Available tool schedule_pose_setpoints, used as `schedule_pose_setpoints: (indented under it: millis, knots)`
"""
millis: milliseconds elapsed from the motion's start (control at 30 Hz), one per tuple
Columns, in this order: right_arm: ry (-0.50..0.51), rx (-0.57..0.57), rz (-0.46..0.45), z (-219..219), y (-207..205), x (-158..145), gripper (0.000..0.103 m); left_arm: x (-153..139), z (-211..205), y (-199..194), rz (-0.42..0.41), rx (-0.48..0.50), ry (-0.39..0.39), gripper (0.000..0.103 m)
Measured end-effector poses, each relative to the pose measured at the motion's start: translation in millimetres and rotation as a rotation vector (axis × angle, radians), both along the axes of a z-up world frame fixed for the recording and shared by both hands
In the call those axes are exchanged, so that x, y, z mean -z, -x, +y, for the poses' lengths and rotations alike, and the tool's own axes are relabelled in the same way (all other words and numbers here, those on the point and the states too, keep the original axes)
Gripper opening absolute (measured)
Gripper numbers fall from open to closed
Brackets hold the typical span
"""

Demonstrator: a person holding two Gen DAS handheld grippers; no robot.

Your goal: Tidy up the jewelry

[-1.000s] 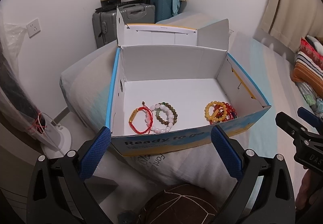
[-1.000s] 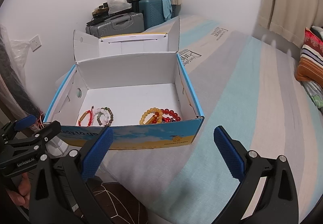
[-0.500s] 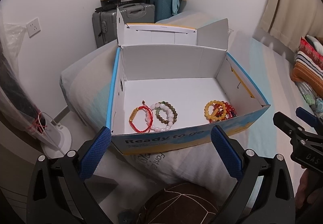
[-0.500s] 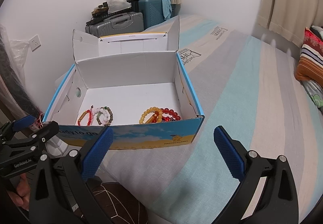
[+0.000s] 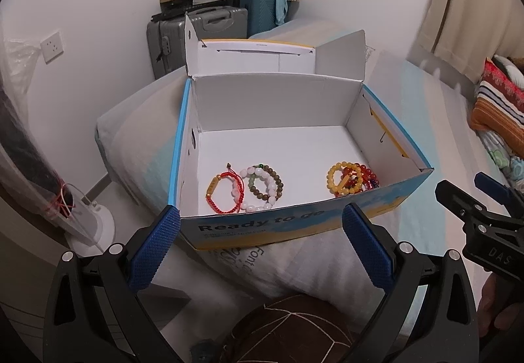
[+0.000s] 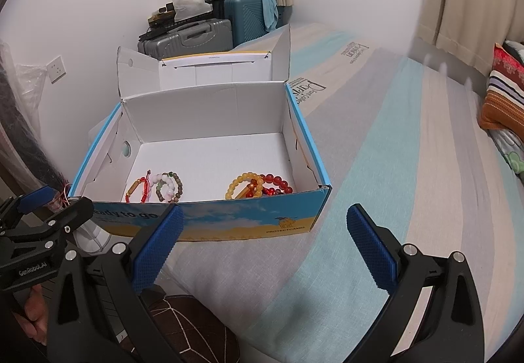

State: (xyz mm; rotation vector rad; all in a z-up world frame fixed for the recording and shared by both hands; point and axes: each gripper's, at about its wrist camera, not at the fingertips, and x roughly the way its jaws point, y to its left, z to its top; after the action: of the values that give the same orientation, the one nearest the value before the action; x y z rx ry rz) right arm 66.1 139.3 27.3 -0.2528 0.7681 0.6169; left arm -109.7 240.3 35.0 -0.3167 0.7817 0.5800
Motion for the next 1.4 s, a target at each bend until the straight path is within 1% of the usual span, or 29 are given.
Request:
schedule_pose_setpoints:
  millis: [100, 233, 433, 533, 633, 700, 1033, 1200, 1333, 1400]
  knots:
    - [0.000, 0.000, 0.000, 0.6, 0.0, 0.3, 0.096, -1.1, -2.6, -0.3, -0.003, 0.002, -0.014, 0.097]
    - [0.002, -0.001, -0.002, 0.8, 0.0, 0.6, 0.096, 0.4, -1.8, -0.2, 0.001, -0.001, 0.010, 0.097]
    - [0.001, 0.003, -0.002, 1.5, 0.0, 0.9, 0.096, 1.7, -2.7, -2.1, 0.019, -0.004, 0.001, 0.097]
    - [0.002, 0.001, -0.002, 1.6, 0.6, 1.2, 0.096, 1.7, -4.1, -2.4, 0.014, -0.002, -0.013, 0.097]
    - [0.001, 0.003, 0.001, 1.5, -0.1, 1.0, 0.096, 1.9, -8.6, -2.7, 0.015, -0.001, -0.047, 0.097]
    - [0.002, 0.004, 0.001, 1.2, -0.1, 1.2, 0.096, 2.0, -9.8, -3.0, 0.017, 0.001, -0.050, 0.097]
    - [0.003, 0.005, 0.002, 2.3, 0.9, 1.5, 0.096, 1.9, -4.8, -0.8, 0.006, -0.010, -0.004, 0.097]
    - [0.005, 0.004, 0.001, 2.6, 1.1, 1.5, 0.096, 1.4, -6.7, 0.4, -0.011, 0.006, 0.009, 0.097]
    - [0.004, 0.005, 0.002, 2.7, 1.1, 1.6, 0.096, 1.9, -4.2, -1.0, -0.006, -0.001, 0.036, 0.096]
    - [0.004, 0.006, 0.003, 2.7, 1.6, 1.6, 0.096, 1.5, -4.1, -1.5, -0.003, -0.003, 0.030, 0.096]
